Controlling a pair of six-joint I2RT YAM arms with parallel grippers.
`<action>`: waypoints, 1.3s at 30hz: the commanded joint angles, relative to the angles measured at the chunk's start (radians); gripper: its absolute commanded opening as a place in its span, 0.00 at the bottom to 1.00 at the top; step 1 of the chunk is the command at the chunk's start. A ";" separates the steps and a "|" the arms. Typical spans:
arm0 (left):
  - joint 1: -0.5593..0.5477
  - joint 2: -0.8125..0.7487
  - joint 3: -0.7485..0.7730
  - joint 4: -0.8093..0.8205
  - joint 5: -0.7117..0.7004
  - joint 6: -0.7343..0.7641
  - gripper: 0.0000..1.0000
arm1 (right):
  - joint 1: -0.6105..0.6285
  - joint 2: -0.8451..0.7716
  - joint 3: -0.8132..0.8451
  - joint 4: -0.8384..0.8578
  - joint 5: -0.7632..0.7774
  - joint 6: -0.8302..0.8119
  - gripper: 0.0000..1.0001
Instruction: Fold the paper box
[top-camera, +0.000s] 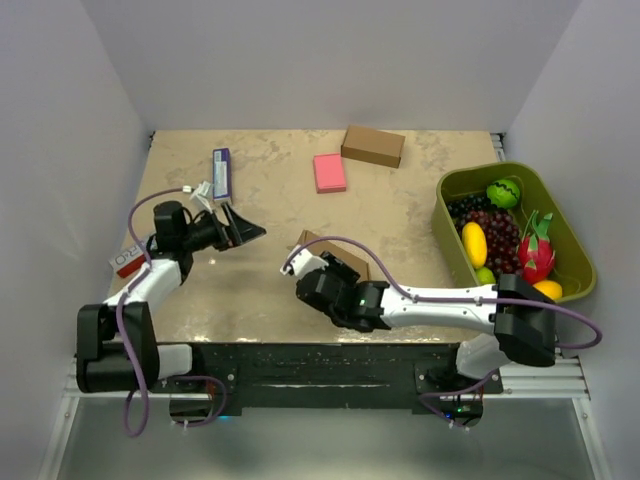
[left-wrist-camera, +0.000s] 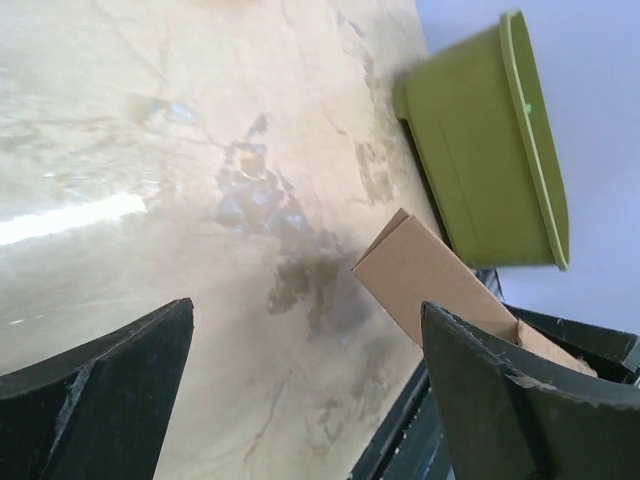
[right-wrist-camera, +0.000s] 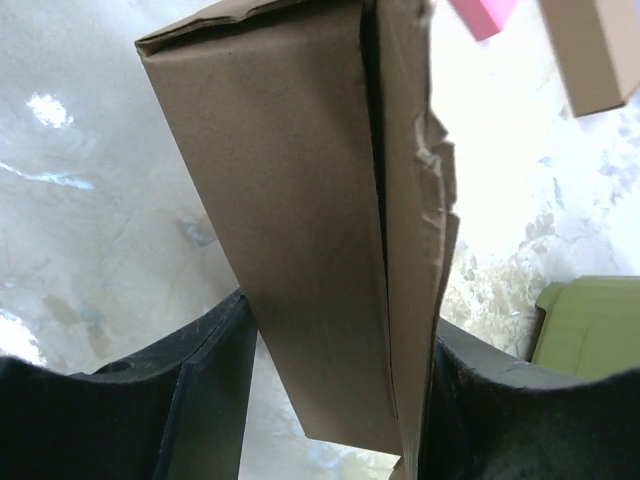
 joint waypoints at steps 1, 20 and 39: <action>0.025 -0.094 0.078 -0.155 -0.091 0.166 1.00 | -0.089 -0.045 0.114 -0.199 -0.263 -0.039 0.49; 0.025 -0.266 0.109 -0.297 -0.246 0.323 1.00 | -0.395 0.183 0.478 -0.535 -0.865 -0.236 0.51; 0.020 -0.243 0.095 -0.283 -0.191 0.320 1.00 | -0.482 0.271 0.516 -0.457 -0.795 -0.261 0.99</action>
